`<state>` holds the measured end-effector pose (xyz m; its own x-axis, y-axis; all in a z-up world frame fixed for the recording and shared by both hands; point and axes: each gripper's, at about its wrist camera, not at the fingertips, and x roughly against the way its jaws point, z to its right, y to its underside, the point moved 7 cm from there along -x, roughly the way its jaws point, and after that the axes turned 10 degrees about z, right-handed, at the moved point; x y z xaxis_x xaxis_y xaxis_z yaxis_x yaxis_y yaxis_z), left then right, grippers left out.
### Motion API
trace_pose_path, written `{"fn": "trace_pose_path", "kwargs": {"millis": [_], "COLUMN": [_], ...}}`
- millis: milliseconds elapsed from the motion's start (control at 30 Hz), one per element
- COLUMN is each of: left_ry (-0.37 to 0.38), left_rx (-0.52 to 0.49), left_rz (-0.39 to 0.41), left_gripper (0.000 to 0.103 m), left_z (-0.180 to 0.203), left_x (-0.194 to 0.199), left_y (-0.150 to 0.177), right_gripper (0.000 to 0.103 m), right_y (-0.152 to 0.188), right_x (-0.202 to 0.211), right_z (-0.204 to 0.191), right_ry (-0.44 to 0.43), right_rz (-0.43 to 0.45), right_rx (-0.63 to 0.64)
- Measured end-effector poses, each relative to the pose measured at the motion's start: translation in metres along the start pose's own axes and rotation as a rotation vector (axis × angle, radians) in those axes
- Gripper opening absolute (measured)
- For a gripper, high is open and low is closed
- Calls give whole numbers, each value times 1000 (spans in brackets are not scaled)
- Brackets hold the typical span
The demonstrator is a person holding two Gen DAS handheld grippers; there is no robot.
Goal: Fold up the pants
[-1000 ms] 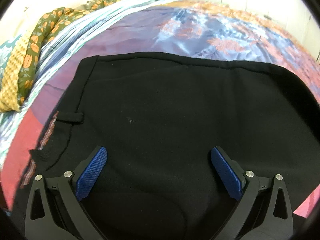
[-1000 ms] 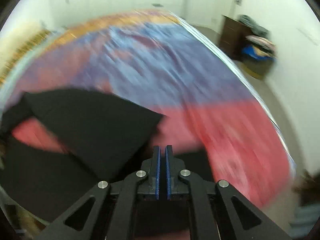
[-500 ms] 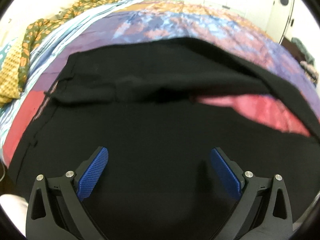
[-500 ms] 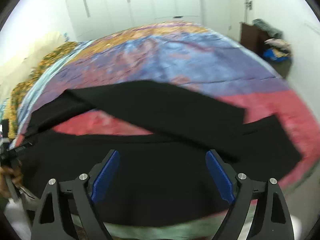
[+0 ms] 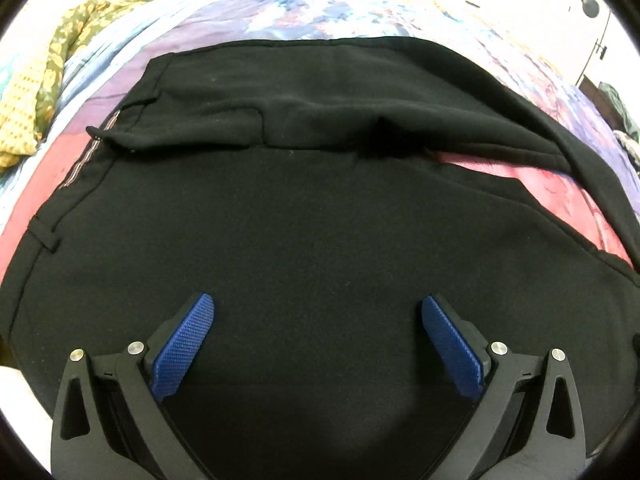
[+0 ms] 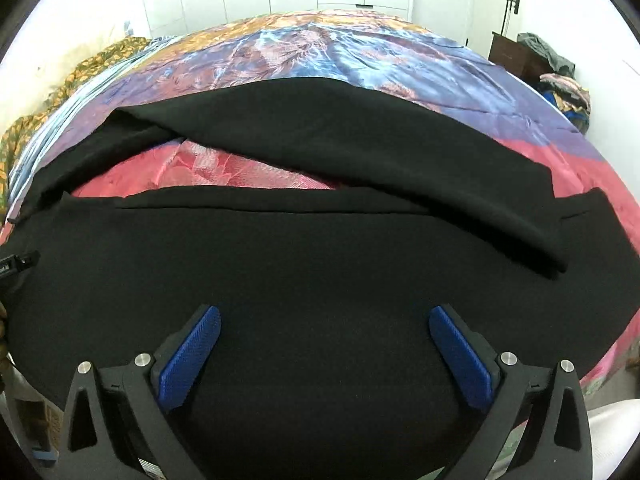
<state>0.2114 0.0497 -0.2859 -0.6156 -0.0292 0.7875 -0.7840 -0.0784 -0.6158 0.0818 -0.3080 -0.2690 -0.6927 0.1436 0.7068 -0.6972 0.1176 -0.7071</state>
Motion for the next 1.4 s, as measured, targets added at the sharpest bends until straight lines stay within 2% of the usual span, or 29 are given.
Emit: {"fn": "trace_pose_path", "kwargs": {"millis": [233, 533, 667, 767, 800, 833, 900, 1067, 1167, 1300, 1367, 1400], "left_ry": [7, 3, 7, 1, -1, -2, -1, 0, -1, 0, 0, 0], "left_rx": [-4, -25, -32, -40, -42, -43, -43, -43, -44, -47, -48, -48], "left_rz": [13, 32, 41, 48, 48, 48, 49, 54, 56, 73, 74, 73], "left_gripper": [103, 103, 103, 103, 103, 103, 103, 103, 103, 103, 103, 103], "left_z": [0, 1, 0, 1, 1, 1, 1, 1, 2, 2, 2, 3], "left_x": [4, 5, 5, 4, 4, 3, 3, 3, 3, 5, 5, 5], "left_y": [5, 6, 6, 7, 7, 6, 6, 6, 7, 7, 7, 7], "right_gripper": [103, 103, 103, 102, 100, 94, 91, 83, 81, 79, 72, 60], "right_y": [0, -7, -26, -21, -19, -19, -22, -33, -30, -34, -33, -32], "right_x": [-1, 4, 36, 31, 27, 23, 18, -2, -11, -18, -21, -23], "right_z": [1, 4, 14, 21, 26, 35, 56, 128, 144, 144, 150, 152], "right_ry": [-1, -64, -235, -385, -396, -386, -347, -177, -129, -64, -28, -7], "right_rz": [23, 42, 175, 128, 110, 114, 138, 221, 237, 218, 205, 189], "right_rx": [-4, -16, -188, -346, -385, -425, -499, -782, -932, -951, -974, -969]}}
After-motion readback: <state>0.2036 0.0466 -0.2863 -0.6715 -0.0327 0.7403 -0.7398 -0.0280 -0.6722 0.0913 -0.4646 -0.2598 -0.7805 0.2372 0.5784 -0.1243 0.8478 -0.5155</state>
